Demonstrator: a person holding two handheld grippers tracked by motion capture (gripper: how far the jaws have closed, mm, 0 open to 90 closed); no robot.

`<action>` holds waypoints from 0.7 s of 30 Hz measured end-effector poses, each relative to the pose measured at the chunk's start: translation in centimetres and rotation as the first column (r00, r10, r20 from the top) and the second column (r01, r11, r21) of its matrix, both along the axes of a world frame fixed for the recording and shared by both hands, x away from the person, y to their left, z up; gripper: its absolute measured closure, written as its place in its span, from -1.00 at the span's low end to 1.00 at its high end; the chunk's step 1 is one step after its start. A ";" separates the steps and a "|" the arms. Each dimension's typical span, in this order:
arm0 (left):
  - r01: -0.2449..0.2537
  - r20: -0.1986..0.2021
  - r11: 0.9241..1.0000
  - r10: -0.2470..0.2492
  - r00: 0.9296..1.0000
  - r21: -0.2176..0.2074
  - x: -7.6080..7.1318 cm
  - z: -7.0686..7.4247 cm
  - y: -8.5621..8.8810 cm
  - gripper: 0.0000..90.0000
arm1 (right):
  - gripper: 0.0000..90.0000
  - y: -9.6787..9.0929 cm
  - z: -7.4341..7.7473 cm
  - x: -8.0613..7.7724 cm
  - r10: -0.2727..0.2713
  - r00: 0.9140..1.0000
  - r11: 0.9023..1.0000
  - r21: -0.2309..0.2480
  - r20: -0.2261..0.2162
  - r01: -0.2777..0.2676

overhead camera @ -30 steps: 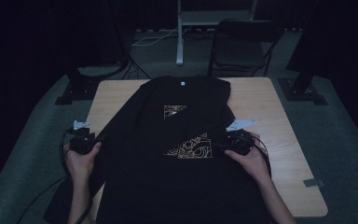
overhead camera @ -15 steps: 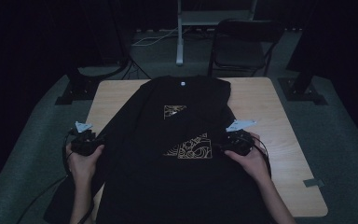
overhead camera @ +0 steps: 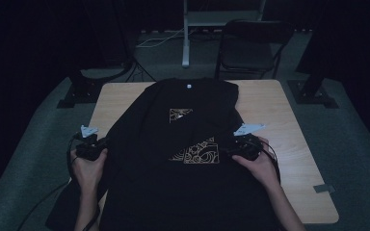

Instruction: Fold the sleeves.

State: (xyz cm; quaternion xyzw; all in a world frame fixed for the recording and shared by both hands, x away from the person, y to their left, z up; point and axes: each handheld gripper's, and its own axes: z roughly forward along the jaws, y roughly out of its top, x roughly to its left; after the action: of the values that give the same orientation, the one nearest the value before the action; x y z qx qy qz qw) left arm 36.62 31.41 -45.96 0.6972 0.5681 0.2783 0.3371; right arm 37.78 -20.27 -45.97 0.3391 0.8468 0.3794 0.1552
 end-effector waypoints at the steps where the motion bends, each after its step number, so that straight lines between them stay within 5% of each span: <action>1: -0.001 -0.001 1.000 0.001 1.000 -0.004 0.0 0.0 0.0 0.82 | -0.39 0.0 0.0 0.0 0.001 1.000 1.000 0.002 -0.001 -0.001; 21: -0.035 -0.016 0.998 0.034 0.999 -0.058 0.2 0.0 0.3 0.96 | -0.47 -0.9 0.0 -0.4 0.014 1.000 1.000 0.017 -0.016 -0.014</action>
State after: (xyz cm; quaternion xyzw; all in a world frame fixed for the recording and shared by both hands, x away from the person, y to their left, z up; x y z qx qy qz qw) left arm 36.78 31.70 -45.94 0.6792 0.5904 0.2624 0.3482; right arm 37.39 -21.13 -45.93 0.3376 0.8471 0.3847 0.1428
